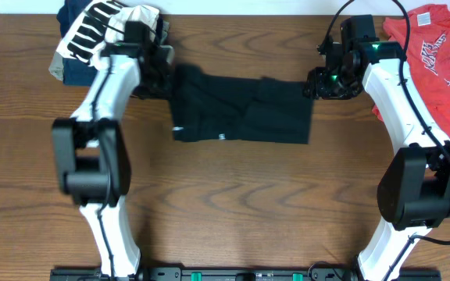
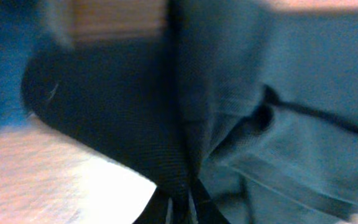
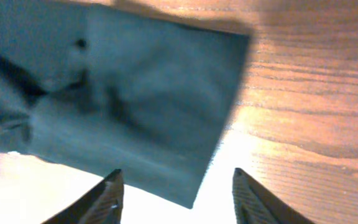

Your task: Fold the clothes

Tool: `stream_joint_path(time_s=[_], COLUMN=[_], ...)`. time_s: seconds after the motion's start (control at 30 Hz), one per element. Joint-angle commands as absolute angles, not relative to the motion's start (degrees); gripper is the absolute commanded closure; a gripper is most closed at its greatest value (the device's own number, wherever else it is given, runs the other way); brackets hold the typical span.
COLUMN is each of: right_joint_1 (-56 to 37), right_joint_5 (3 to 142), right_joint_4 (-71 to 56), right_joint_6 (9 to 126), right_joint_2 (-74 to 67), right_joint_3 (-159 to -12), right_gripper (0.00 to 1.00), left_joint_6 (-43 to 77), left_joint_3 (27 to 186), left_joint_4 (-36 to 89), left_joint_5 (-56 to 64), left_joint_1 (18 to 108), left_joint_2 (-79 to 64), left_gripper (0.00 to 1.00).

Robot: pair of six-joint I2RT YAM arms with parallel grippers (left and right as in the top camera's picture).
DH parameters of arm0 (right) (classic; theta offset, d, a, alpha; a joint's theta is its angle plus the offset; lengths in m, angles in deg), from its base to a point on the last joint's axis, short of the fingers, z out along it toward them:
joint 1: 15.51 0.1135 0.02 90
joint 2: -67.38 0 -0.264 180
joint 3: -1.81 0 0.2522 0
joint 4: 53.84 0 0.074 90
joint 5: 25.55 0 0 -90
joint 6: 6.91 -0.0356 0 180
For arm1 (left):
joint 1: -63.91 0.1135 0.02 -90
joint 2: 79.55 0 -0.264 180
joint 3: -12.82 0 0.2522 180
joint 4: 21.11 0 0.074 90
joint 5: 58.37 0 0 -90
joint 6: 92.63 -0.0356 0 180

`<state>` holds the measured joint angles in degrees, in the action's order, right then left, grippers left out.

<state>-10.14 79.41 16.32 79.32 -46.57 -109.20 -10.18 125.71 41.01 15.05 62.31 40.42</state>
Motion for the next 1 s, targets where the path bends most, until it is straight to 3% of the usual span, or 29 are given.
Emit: stream_joint_path(time_s=[0.0, 0.23, 0.5, 0.97], right_joint_1=[-9.97, -7.04, -6.73, -13.24], right_joint_5=[79.7, 83.41, 84.11, 91.02], right_joint_4=[15.89, 12.32, 9.53, 9.48], right_joint_6=[78.33, 78.29, 77.76, 77.83], right_joint_2=[-48.65, -55.18, -56.28, -56.28], right_joint_3=[-108.13, -108.13, -108.22, -108.22], right_gripper=[0.56, 0.91, 0.94, 0.97], left_joint_6=[-10.57, -10.57, -10.55, -9.41], left_joint_3=[126.46, 126.43, 126.17, 126.17], left_joint_4=[44.13, 51.19, 53.64, 39.59], left_joint_5=[20.49, 20.78, 20.75, 20.75], left_joint_1=[61.63, 57.74, 49.98, 36.19], left_joint_2=[33.66, 32.44, 32.59, 36.22], left_gripper=[0.94, 0.94, 0.94, 0.94])
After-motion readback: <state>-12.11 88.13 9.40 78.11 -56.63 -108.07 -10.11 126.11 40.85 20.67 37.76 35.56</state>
